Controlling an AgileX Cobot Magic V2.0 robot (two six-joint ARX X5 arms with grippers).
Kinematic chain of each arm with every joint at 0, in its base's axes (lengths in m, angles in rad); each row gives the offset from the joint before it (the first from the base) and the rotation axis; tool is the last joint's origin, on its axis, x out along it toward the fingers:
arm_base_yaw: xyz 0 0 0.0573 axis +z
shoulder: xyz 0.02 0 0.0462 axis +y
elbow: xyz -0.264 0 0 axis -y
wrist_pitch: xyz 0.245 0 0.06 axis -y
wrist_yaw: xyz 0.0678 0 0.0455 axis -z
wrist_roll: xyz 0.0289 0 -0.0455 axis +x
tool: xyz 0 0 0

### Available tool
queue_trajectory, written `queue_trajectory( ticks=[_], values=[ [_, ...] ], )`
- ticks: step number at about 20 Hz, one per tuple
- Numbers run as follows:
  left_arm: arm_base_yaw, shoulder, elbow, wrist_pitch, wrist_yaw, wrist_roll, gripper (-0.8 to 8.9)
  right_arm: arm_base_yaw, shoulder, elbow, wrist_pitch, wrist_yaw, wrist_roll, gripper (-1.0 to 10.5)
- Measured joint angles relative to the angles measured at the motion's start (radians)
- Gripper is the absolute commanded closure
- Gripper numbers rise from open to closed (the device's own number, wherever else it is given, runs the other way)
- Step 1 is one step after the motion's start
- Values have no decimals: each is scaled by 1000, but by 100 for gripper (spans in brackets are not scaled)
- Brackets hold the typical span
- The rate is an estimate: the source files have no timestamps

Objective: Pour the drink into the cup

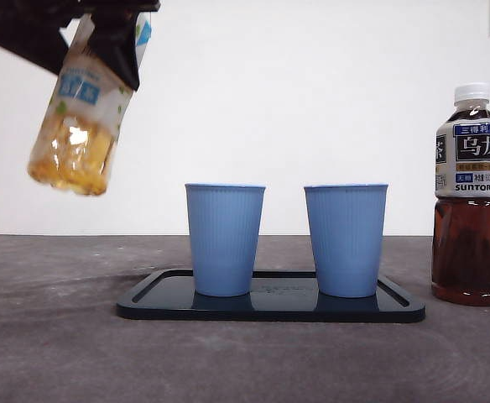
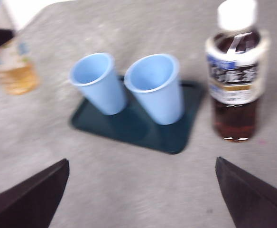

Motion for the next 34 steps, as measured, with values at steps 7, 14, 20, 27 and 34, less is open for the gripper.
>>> queue_trajectory(
  ticks=[7,14,20,27,34],
  values=[
    [161,-2,-304,386,13,-104,607,0,0,0,-24,-14,0,454],
    [192,51,-417,657,62,-109,607,0,0,0,-24,-13,0,454],
    [192,175,-417,780,87,-66,611,0,0,0,-24,-13,0,454],
    [192,234,-417,840,87,-53,660,0,0,0,-24,-13,0,454],
    [192,226,-417,828,87,-52,447,0,0,0,-24,8,0,454]
  ],
)
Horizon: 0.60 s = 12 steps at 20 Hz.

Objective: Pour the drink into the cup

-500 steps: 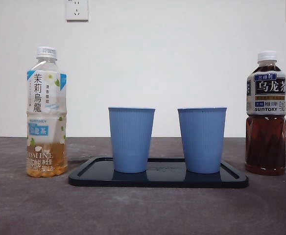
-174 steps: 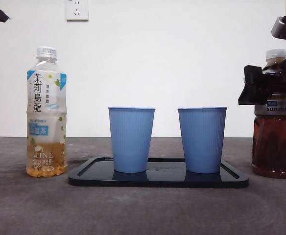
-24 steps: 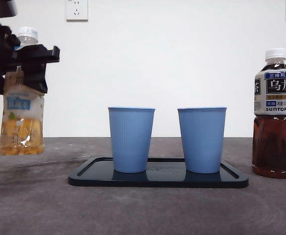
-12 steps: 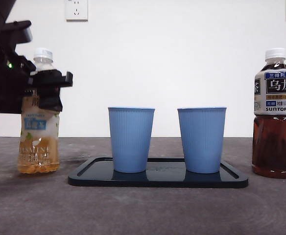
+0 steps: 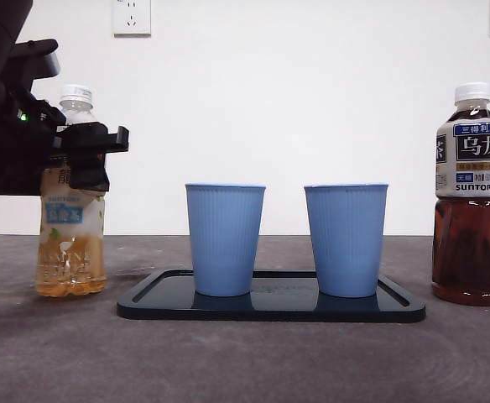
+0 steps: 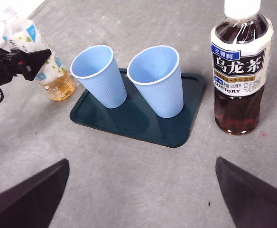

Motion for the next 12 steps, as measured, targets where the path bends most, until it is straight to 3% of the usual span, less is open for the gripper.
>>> queue_trajectory(
  ticks=[8,12],
  values=[
    [-8,-145,0,-147,-2,1,245,0,0,0,0,0,0,455],
    [-43,-292,1,-274,-2,1,247,0,0,0,0,0,0,455]
  ],
)
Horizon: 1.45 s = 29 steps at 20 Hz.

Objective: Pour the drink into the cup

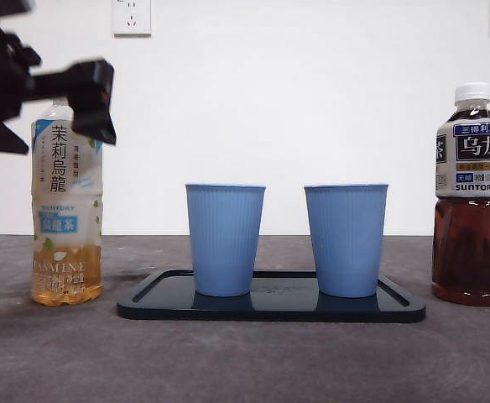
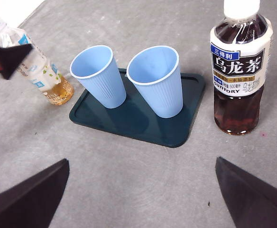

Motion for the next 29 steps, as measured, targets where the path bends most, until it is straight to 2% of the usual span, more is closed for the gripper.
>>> queue_trajectory(
  ticks=[4,9,12,15,18,22,27,28,29],
  values=[
    [-29,-192,98,-349,20,-24,251,0,0,0,0,0,0,455],
    [-69,-358,256,-763,230,-43,251,0,0,0,0,-17,-27,455],
    [-88,-435,299,-911,321,-43,251,0,0,0,0,-98,-46,455],
    [-93,-519,326,-1015,409,-44,251,0,0,0,0,-192,-50,455],
    [-95,-602,354,-1050,484,-44,251,0,0,0,0,-214,-52,455],
    [-95,-674,358,-1048,492,-44,251,0,0,0,2,-216,-52,455],
    [-95,-680,358,-1048,493,-44,252,0,0,0,10,-217,-52,455],
    [-95,-680,358,-1048,493,-44,260,0,0,0,10,-217,-52,455],
    [-95,-680,358,-1048,493,-44,318,0,0,0,11,-217,-52,488]
  ],
)
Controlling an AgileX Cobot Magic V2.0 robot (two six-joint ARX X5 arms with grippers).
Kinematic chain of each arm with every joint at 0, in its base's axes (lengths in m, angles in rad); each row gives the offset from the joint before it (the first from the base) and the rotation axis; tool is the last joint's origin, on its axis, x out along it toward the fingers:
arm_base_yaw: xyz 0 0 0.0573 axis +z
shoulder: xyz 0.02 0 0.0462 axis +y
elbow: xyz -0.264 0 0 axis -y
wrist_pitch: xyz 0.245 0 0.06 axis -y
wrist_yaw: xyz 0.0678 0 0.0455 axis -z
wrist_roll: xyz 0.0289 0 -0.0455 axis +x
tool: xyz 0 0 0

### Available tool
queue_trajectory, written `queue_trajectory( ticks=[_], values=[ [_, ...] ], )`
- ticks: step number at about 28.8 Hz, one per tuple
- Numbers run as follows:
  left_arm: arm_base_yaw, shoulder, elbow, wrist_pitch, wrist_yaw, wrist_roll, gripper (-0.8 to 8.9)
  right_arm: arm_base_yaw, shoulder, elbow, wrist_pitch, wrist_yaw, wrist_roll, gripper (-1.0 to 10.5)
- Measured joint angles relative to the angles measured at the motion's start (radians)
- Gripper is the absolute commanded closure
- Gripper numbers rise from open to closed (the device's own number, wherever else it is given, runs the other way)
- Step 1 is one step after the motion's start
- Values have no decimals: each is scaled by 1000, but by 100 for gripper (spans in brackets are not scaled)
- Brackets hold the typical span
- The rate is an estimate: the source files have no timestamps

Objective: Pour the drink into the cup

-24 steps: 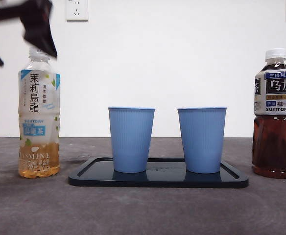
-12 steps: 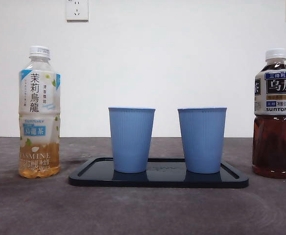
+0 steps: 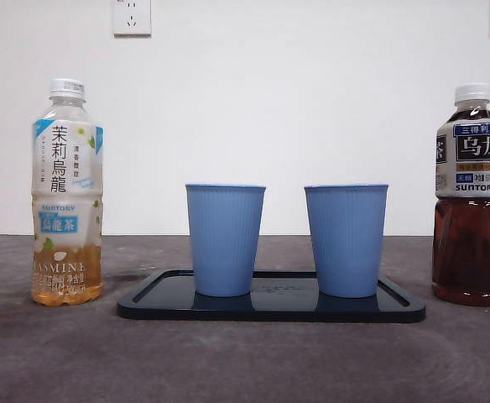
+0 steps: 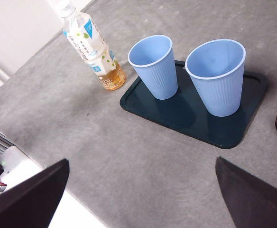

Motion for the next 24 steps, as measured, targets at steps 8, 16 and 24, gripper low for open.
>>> queue_trajectory(
  ticks=[8,16,24],
  values=[
    [0,0,0,0,0,0,785,0,0,0,-1,0,0,924],
    [0,0,0,0,0,0,785,0,0,0,-1,0,0,924],
    [0,0,0,0,0,0,785,0,0,0,-1,0,0,924]
  ],
)
